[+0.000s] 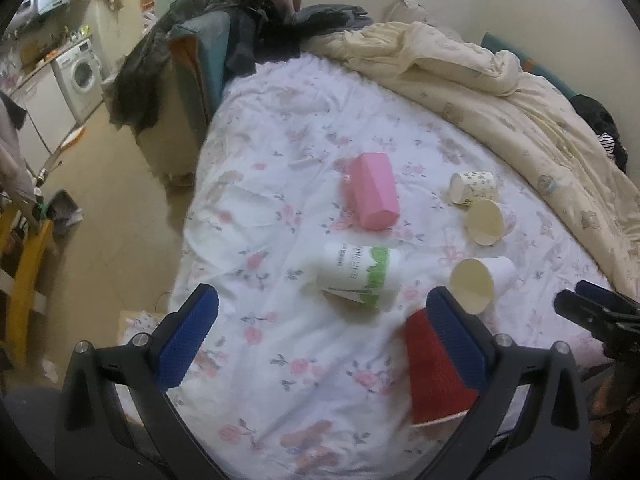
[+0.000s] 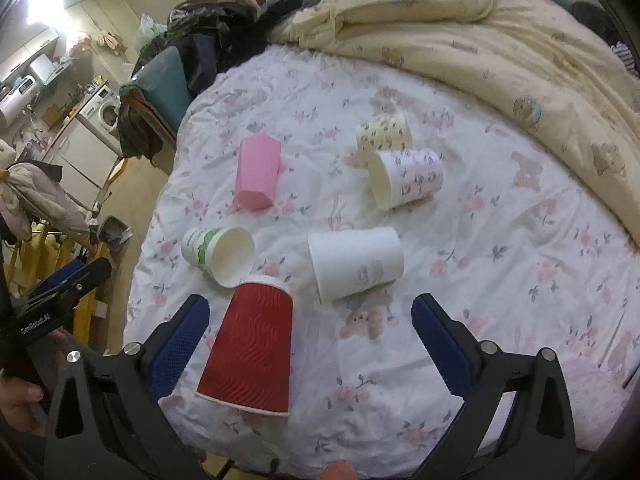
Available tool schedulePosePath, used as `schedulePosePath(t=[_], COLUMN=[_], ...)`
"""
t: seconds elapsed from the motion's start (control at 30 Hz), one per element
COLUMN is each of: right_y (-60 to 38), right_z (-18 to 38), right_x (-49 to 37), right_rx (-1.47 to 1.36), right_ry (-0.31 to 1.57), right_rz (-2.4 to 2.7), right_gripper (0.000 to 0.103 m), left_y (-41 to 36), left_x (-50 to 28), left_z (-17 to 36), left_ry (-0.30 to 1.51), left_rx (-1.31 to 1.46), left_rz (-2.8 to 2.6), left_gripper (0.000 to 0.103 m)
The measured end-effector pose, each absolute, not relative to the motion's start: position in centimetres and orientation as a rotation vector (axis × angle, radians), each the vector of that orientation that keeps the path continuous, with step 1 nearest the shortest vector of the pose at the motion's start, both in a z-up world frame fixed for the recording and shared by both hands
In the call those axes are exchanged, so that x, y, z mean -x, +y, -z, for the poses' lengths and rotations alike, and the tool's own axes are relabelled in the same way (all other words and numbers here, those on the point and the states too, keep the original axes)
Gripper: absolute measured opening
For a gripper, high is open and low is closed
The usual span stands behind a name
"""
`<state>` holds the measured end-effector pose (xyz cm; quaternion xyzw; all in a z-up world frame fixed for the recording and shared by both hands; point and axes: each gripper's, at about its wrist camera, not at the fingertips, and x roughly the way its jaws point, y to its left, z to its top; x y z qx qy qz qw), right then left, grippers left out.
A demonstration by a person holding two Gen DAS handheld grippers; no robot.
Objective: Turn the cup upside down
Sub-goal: 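Carry the red cup toward the left gripper with the right gripper, then grasp the red cup with the left gripper while the right gripper releases it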
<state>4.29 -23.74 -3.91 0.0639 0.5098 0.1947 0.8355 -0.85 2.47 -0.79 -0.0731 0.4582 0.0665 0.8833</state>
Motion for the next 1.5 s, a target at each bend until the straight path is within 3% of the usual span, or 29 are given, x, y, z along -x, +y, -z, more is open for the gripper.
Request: schedulePosePath(t=[0.43, 0.73, 0.93, 1.0, 1.5], right_y=[-25.5, -28.3, -28.8, -28.8, -27.6], right_z=[3.4, 3.3, 3.4, 3.3, 3.6], right_x=[-4.0, -4.5, -4.9, -4.9, -4.7], right_rx=[-0.140, -0.232, -0.267, -0.269, -0.238], right_ry=[1.037, 1.050, 1.060, 1.058, 1.073], right_rz=[-0.378, -0.338, -0.342, -0.346, -0.363], right_gripper=[0.103, 0.103, 0.103, 0.103, 0.103], left_y=[-3.4, -7.7, -8.3, -8.2, -3.9], left_x=[-3.5, -6.3, -6.6, -6.4, -4.1], left_z=[5.4, 11.8, 13.9, 14.3, 4.9], left_ry=[1.239, 1.487, 1.555, 1.579, 1.353], left_rx=[0.203, 0.215, 0.210, 0.230, 0.262], left_rz=[-0.032, -0.006, -0.013, -0.004, 0.084], left_gripper=[0.102, 0.097, 0.084, 0.068, 0.067])
